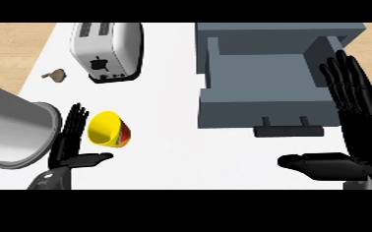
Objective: Pick up the cup, place it into the drawer and close the drawer
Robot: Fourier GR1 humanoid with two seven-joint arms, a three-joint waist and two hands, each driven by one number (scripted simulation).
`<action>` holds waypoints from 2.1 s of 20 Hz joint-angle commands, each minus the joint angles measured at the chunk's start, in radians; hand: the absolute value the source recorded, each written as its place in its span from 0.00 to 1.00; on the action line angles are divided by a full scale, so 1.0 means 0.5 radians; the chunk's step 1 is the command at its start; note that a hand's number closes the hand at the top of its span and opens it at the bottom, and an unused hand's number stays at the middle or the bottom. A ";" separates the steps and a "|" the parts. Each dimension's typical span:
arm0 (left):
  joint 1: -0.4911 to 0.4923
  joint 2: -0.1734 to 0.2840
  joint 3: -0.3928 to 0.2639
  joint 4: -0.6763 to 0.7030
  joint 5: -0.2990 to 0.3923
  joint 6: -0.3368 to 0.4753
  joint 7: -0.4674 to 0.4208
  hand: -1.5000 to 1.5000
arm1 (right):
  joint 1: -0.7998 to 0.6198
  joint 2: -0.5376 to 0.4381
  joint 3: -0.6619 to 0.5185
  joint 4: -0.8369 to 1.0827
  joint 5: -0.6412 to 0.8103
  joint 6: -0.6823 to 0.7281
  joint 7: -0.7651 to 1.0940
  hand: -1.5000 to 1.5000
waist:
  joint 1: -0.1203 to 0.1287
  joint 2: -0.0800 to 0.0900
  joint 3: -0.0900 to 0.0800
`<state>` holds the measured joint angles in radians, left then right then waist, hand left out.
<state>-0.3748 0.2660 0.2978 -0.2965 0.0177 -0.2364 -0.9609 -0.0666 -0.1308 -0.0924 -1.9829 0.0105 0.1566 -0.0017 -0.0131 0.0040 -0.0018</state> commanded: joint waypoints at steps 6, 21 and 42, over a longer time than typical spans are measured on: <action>-0.042 -0.107 -0.047 0.150 -0.058 -0.026 -0.290 0.00 | 0.022 0.027 0.032 -0.050 0.029 -0.007 0.026 0.00 | -0.002 0.001 0.000; -0.122 -0.132 -0.031 0.111 0.026 -0.475 -0.258 0.00 | -0.022 0.016 0.027 0.005 -0.015 0.030 0.054 0.00 | -0.007 0.001 -0.003; -0.154 -0.106 0.197 -0.019 0.312 -0.433 -0.333 1.00 | -0.043 -0.053 -0.100 0.121 -0.076 0.086 -0.070 0.00 | -0.018 0.009 -0.003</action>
<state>-0.4639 0.1943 0.3734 -0.3051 0.1578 -0.3811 -0.9752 -0.0912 -0.1383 -0.1170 -1.9139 -0.0062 0.1842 -0.0295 -0.0183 0.0083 -0.0031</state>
